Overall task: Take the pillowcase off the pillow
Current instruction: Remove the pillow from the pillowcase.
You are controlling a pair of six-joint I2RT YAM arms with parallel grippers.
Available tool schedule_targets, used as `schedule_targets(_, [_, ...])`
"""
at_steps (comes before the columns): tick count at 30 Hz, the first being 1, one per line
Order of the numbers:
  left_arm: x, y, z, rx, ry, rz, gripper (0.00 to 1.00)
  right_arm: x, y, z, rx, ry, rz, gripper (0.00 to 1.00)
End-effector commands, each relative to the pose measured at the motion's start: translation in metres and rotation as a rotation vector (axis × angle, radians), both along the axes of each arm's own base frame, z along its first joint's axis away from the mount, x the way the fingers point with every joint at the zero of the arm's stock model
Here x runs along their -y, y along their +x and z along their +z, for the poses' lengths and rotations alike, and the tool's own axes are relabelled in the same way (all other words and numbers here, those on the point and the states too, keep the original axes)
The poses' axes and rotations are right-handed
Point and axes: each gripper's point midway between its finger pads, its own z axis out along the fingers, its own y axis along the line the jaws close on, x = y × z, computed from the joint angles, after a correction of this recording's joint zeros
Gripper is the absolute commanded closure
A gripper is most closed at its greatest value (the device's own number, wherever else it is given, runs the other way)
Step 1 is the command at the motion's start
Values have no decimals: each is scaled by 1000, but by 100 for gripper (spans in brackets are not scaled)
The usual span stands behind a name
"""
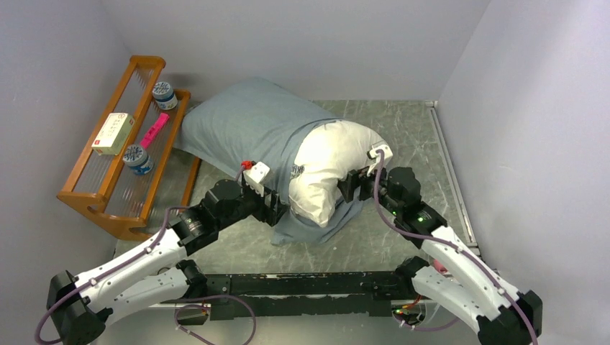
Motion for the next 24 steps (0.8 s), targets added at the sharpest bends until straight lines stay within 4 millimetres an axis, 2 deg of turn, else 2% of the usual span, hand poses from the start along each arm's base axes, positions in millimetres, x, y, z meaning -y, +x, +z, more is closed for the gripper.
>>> schedule_targets(1, [19, -2, 11, -4, -114, -49, 19, -19, -33, 55, 155, 18, 234, 17])
schedule_targets(4, [25, 2, 3, -19, -130, -43, 20, -16, -48, 56, 227, -63, 312, 14])
schedule_targets(7, [31, 2, -2, -41, -147, -48, 21, -16, -59, 69, 309, -125, 383, 11])
schedule_targets(9, [34, 1, -3, -48, -161, -57, 21, -23, -71, 77, 345, -143, 470, 1])
schedule_targets(11, [34, 1, -3, -51, -166, -57, 21, -31, -81, 81, 362, -150, 555, 0])
schedule_targets(15, [25, 4, -7, -57, -139, -10, 21, -46, -99, 75, 368, -181, 681, 0])
schedule_targets(20, [14, 4, -26, -110, -67, 36, 20, -64, -105, 57, 330, -278, 728, 0])
schedule_targets(24, [7, 4, -29, -117, -59, 71, 20, -80, -115, 47, 320, -367, 767, 0])
